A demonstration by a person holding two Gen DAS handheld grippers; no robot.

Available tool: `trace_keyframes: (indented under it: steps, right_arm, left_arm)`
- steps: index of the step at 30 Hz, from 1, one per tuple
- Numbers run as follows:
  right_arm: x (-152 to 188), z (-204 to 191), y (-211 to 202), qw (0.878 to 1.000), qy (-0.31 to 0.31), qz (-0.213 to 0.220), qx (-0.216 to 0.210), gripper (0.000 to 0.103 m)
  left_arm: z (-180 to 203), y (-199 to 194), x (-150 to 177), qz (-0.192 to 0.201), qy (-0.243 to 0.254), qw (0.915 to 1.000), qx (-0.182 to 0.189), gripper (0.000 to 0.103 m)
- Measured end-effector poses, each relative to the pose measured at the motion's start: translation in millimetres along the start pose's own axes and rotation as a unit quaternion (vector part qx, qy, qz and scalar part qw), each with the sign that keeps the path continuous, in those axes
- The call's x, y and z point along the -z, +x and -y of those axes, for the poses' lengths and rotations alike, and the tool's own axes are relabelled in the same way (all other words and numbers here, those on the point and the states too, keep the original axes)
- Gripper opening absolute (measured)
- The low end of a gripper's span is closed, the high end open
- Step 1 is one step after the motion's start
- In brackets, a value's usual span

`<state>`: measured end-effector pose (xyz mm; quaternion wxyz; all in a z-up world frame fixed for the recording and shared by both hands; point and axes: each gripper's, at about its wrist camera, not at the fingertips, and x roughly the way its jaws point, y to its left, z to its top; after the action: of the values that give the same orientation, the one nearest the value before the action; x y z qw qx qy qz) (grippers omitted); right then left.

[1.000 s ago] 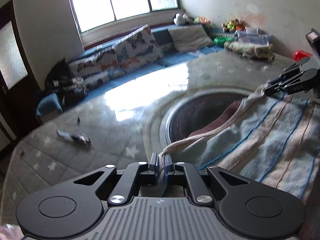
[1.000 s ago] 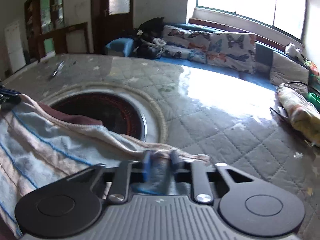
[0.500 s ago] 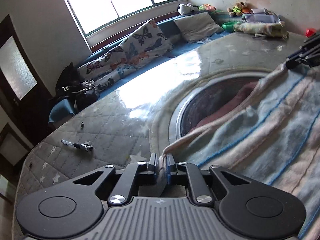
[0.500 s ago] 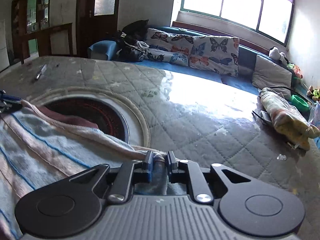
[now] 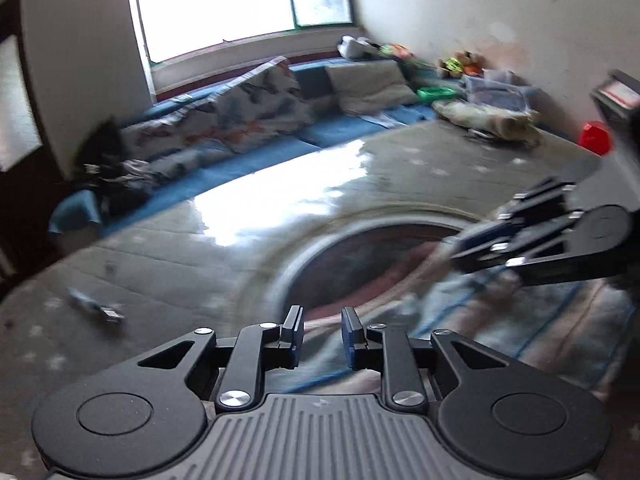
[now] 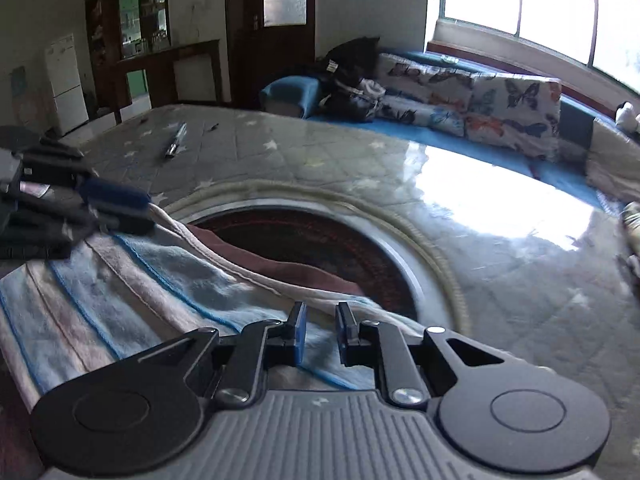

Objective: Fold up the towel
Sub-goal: 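Lower the folded towel edge with both grippers and release it flat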

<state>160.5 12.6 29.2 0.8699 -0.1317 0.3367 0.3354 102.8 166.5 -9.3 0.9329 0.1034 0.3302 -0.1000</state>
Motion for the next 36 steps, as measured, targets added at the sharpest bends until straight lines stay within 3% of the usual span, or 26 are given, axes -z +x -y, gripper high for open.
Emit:
trace_keyframes:
  steps: [7, 11, 18, 28, 34, 36]
  right_arm:
    - [-3.0, 0.9, 15.1, 1.0, 0.01, -0.005, -0.007, 0.022]
    - [-4.7, 1.4, 23.7, 1.0, 0.015, -0.007, -0.01, 0.036]
    - [3.5, -14.6, 4.3, 1.0, -0.004, -0.014, -0.018, 0.041]
    - [51.6, -34.1, -44.8, 0.999, -0.029, -0.009, -0.017, 0.045]
    - [87.9, -17.2, -81.7, 1.0, 0.006, 0.021, -0.006, 0.052]
    - [96.9, -8.8, -91.6, 0.999, 0.022, 0.027, 0.001, 0.059]
  left_arm:
    - [-10.8, 43.7, -0.7, -0.038, -0.048, 0.9981, -0.006, 0.024]
    - [-12.8, 41.8, -0.4, -0.034, -0.06, 0.9976, -0.01, 0.024]
    - [6.1, 25.1, 0.0, -0.016, -0.059, 0.9981, 0.013, 0.023]
    - [17.5, 33.0, 8.0, -0.017, -0.059, 0.9981, 0.0, 0.024]
    - [19.8, 32.7, 12.0, -0.005, -0.054, 0.9984, -0.015, 0.027]
    - [19.9, 32.5, 13.1, -0.002, -0.054, 0.9984, -0.019, 0.027]
